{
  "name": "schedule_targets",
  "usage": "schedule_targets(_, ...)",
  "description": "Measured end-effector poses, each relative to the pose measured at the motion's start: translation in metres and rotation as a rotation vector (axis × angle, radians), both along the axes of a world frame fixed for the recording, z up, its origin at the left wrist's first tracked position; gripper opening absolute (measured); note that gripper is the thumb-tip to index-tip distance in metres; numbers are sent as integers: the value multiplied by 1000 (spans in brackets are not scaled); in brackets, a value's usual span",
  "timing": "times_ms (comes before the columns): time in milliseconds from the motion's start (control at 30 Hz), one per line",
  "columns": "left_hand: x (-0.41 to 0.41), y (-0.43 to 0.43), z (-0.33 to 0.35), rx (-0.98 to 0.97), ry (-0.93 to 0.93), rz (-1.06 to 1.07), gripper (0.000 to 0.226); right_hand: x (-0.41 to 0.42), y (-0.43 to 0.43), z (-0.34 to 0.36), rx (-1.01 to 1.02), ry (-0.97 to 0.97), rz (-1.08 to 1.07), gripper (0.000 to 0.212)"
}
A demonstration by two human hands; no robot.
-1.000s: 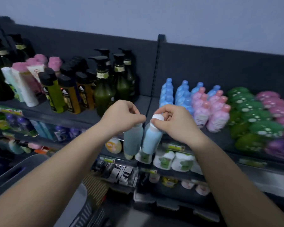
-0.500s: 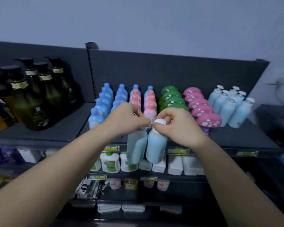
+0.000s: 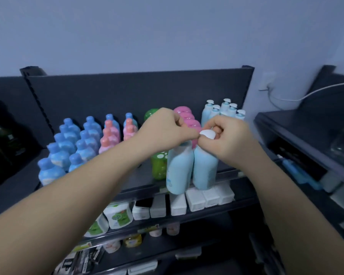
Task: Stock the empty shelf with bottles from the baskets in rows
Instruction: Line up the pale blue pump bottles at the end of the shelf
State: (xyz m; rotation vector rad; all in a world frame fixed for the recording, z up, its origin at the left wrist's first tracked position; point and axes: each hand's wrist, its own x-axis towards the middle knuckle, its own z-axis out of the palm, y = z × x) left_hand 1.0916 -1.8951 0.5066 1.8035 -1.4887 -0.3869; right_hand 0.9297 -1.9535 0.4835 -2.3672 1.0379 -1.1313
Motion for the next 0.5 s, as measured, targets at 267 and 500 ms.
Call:
schedule_targets(267,-39,-58,31,-45,32,-173,37,-40,-31,28,-38,-23,-223,15)
schedule_targets(500,-55,-100,49,-75,117,-283,24,-58,-59,54,-9,-18,-298,12)
